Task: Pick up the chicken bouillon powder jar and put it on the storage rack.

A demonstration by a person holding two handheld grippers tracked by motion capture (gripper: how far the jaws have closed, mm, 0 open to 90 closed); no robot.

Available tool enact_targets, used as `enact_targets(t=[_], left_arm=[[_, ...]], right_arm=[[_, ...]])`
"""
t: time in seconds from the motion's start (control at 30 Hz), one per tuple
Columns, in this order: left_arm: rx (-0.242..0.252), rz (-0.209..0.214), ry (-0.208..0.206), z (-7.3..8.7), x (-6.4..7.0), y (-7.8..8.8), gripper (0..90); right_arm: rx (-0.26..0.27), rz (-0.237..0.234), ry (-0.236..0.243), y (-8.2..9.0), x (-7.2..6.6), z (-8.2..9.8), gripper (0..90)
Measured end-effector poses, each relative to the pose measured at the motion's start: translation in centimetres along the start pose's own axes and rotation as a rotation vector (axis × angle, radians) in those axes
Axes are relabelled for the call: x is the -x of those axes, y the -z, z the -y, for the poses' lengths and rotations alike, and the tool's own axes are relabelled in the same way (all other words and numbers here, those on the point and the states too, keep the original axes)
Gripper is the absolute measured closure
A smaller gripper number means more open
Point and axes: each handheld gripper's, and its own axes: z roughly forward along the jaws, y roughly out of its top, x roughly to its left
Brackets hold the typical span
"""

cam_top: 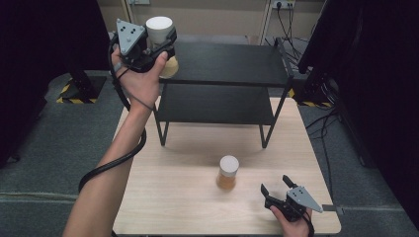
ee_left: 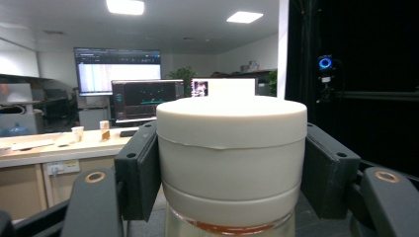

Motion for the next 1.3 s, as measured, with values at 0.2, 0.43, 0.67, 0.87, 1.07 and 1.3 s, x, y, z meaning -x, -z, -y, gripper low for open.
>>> enact_targets(t=[0.2, 0.43, 0.67, 0.87, 1.07, 1.3], left_arm=[[-0.006, -0.006, -0.012, -0.1, -0.1, -0.7, 33.9], [-0.017, -0.018, -0.018, 0.3, -0.4, -1.5, 33.9], [-0.040, -0.042, -0.004, 1.1, -0.7, -2.5, 33.9], [-0.050, -0.046, -0.003, 1.5, -0.8, -2.8, 34.0], [-0.045, -0.046, -0.012, 1.7, -0.8, -2.7, 33.9], [-0.051, -0.031, 0.013, 1.6, -1.3, -2.0, 19.9]], right_arm=[[-0.001, -0.001, 0.001, 0.0, 0.0, 0.0, 11.1], [0.003, 0.000, 0.004, 0.0, 0.0, 0.1, 11.2], [0.005, 0.001, 0.006, 0.0, -0.1, 0.1, 11.3], [0.004, 0.001, 0.006, 0.0, -0.1, 0.1, 11.3], [0.008, 0.002, 0.008, 0.1, -0.1, 0.1, 11.3], [0.005, 0.002, 0.008, 0.0, -0.1, 0.1, 11.3]])
